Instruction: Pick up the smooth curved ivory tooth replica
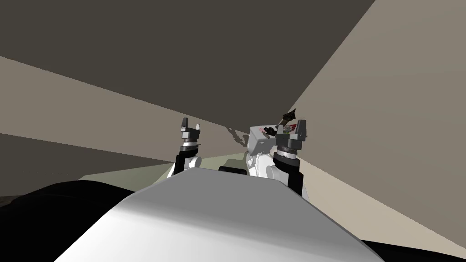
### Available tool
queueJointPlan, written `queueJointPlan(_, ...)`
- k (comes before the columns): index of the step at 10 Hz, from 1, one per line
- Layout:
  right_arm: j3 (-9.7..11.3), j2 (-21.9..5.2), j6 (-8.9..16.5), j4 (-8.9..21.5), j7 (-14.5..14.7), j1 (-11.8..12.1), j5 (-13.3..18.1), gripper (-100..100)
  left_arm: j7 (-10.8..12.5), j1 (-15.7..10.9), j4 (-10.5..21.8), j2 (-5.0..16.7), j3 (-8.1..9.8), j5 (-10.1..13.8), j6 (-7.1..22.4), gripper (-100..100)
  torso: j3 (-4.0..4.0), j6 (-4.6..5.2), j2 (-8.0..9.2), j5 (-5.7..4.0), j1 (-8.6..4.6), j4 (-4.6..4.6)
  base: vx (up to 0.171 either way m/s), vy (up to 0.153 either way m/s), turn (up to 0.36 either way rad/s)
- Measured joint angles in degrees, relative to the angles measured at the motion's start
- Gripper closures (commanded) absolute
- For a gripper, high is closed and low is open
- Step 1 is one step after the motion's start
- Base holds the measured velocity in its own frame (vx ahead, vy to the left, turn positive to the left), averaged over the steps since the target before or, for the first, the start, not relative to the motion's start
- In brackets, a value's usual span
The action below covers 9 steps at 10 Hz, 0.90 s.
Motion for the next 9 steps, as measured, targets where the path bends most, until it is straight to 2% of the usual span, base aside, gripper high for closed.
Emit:
queueJointPlan(2, 0.5, -2.6, -0.3, 0.6, 0.2, 0.9, -0.1, -100, 0.0, 0.0, 0.0, 0.0, 0.00, 0.0, 0.0, 0, 0.02, 0.00, 0.03, 0.00, 0.01, 0.01, -0.011, 0.011, 0.007)
queueJointPlan(4, 1.4, -5.8, -1.2, 2.9, 0.8, 1.6, 0.0, -100, 0.0, 0.0, 0.0, 0.0, 0.00, 0.0, 0.0, 0, 0.04, 0.00, 0.07, 0.01, 0.06, 0.01, -0.020, 0.020, 0.007)
queueJointPlan(6, 1.1, -8.8, -1.0, 3.5, 0.8, 2.4, -0.5, -100, 0.0, 0.0, 0.0, 0.0, 0.00, 0.0, 0.0, 0, 0.04, 0.00, 0.07, 0.00, 0.02, 0.02, -0.016, 0.012, 0.013)
queueJointPlan(9, 1.8, -13.7, -2.1, 5.8, 1.4, 4.6, -0.9, -100, 0.0, 0.0, 0.0, 0.0, 0.00, 0.0, 0.0, 0, 0.05, 0.00, 0.09, 0.01, 0.03, 0.02, -0.021, 0.016, 0.013)
